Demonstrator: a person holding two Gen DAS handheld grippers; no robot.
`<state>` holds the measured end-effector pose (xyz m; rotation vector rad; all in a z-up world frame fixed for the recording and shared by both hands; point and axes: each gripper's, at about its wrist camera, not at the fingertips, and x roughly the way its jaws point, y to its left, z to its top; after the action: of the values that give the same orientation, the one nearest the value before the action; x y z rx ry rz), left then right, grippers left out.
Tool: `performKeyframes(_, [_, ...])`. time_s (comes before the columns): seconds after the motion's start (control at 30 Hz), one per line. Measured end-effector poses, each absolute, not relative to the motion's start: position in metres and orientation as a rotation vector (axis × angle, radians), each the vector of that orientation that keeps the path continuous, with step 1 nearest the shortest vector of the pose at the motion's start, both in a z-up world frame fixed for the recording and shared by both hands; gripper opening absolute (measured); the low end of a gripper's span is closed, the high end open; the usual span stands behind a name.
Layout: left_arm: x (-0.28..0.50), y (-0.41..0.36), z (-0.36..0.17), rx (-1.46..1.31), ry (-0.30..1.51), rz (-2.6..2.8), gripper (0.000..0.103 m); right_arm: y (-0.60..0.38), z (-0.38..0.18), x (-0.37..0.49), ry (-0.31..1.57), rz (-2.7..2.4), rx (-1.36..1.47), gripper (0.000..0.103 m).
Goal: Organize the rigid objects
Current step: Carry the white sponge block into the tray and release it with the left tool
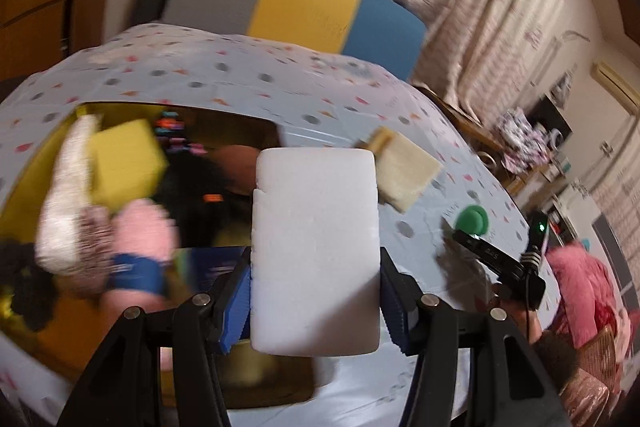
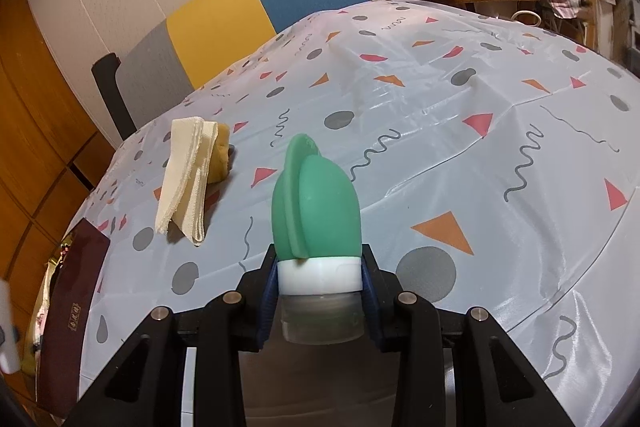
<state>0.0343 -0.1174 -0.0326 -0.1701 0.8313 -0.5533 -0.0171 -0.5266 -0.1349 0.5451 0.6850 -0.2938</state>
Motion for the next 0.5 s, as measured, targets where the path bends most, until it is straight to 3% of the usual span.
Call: performKeyframes(0.5, [0.058, 0.006, -0.072, -0.266, 0.931, -0.274, 0.060, -0.518, -0.128, -0.014, 0.715, -0.341, 0.476, 0.037])
